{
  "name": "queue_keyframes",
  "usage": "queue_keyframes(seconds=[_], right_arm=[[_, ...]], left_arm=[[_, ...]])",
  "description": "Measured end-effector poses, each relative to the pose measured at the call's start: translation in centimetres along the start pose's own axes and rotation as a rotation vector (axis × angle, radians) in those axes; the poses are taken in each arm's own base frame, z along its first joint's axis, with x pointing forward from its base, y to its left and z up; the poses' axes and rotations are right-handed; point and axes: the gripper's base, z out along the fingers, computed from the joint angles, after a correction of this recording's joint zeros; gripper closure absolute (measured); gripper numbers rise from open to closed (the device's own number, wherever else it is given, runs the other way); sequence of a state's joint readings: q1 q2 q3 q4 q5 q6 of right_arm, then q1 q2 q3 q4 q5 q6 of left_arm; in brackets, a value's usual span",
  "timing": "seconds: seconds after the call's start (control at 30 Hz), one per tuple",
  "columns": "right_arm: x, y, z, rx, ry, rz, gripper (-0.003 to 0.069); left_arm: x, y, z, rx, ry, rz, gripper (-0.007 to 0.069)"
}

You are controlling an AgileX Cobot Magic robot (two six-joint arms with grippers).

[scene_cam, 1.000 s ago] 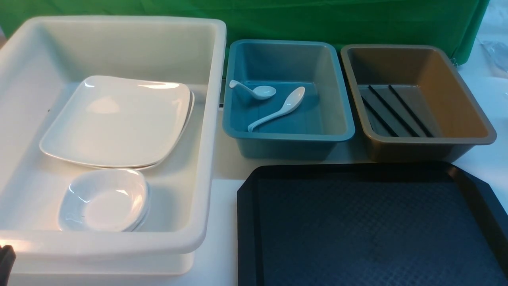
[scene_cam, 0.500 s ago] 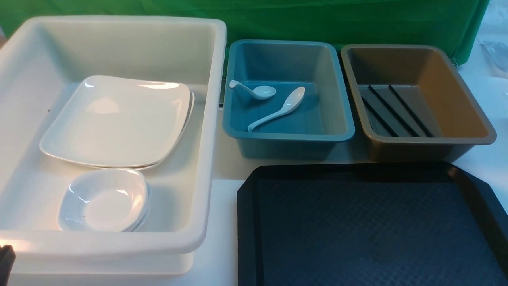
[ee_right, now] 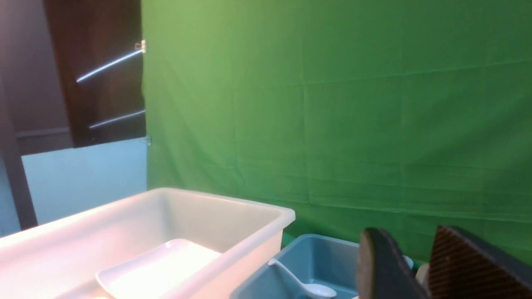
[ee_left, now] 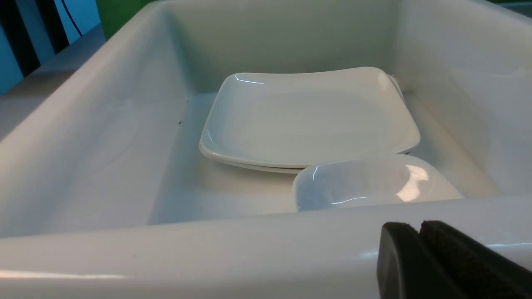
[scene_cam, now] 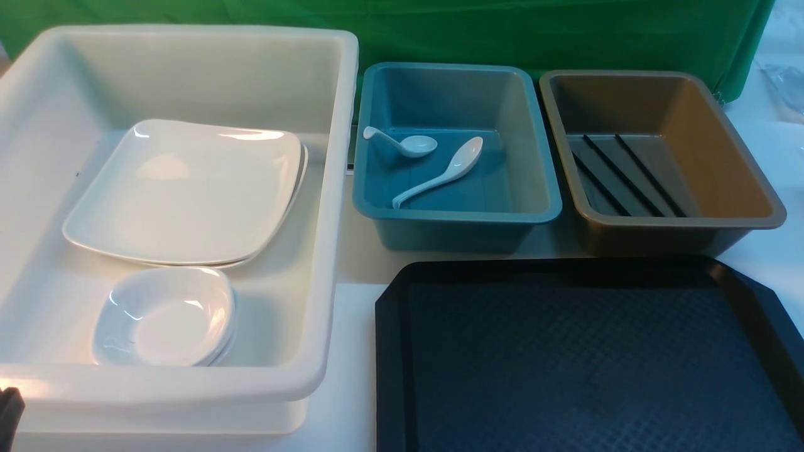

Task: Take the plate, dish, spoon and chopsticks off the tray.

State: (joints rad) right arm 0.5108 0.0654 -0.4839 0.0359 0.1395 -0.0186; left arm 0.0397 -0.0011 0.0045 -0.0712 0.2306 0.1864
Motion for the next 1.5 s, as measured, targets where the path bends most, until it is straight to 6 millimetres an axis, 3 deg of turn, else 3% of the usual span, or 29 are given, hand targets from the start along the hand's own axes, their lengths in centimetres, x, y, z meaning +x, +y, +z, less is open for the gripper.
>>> queue_keyframes(seconds=[0.17,0.3,0.4,0.43,0.5,0.63,0.67,0.7,1.5], right_arm=[[0.2,0.0,0.0,-0.003,0.024,-0.012,0.0424],[1.7,-0.2,0.0,0.066,0.124,-0.043,0.0423],[5.1,-0.9,0.4,0.229,0.268,-0.083,0.0422],[5.3,-1.0,0.4,0.251,0.275,-0.089,0.0422],[8.7,-1.9,0.4,0.381,0.381,-0.125,0.0422],[13.3,-2.9,-0.2,0.499,0.486,-0.109,0.0422],[15.7,-3.1,-0.8,0.53,0.529,-0.093,0.0422],[16.2,-3.1,-1.0,0.536,0.541,-0.089,0.0422],[16.8,-2.8,-1.1,0.497,0.562,-0.081,0.0422]], left_arm=[[0.0,0.0,0.0,0.0,0.0,0.0,0.0589],[0.0,0.0,0.0,0.0,0.001,0.0,0.0589],[0.0,0.0,0.0,0.0,0.001,0.0,0.0589],[0.0,0.0,0.0,0.0,0.001,0.0,0.0589],[0.0,0.0,0.0,0.0,0.001,0.0,0.0589],[0.0,0.0,0.0,0.0,0.001,0.0,0.0589],[0.0,0.0,0.0,0.0,0.002,0.0,0.0589],[0.0,0.0,0.0,0.0,0.001,0.0,0.0589],[0.0,0.0,0.0,-0.005,0.004,0.024,0.0589]])
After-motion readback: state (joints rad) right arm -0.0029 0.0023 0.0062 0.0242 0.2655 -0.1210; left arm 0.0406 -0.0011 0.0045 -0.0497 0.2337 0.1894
